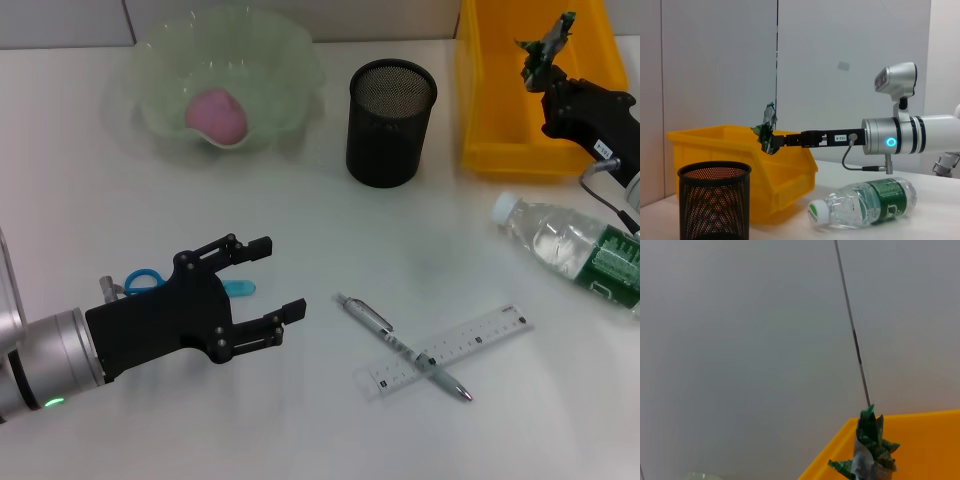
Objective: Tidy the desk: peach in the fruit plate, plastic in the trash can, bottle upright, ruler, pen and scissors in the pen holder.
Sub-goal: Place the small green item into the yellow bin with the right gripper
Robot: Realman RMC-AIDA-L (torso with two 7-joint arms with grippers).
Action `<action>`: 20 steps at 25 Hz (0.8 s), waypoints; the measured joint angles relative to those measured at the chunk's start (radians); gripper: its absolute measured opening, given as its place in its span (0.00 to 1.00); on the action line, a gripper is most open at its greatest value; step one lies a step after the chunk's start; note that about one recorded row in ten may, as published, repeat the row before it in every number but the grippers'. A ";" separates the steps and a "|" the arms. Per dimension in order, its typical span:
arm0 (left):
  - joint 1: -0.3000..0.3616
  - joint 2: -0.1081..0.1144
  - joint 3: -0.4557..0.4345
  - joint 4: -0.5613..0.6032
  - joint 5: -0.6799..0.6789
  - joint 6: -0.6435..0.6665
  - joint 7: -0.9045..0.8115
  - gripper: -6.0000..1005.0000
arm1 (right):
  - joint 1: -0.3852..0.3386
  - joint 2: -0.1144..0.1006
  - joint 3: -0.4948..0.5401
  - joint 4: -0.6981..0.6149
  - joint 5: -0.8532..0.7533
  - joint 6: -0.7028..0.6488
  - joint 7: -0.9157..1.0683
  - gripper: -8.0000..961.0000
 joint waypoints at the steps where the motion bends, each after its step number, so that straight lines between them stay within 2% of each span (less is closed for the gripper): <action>1: -0.001 0.000 0.000 0.000 0.000 0.000 0.000 0.80 | 0.000 0.000 0.000 0.000 0.000 0.000 0.000 0.01; 20: -0.008 0.000 0.000 -0.006 0.000 -0.002 0.002 0.80 | 0.001 0.000 -0.001 0.003 0.000 0.001 0.006 0.01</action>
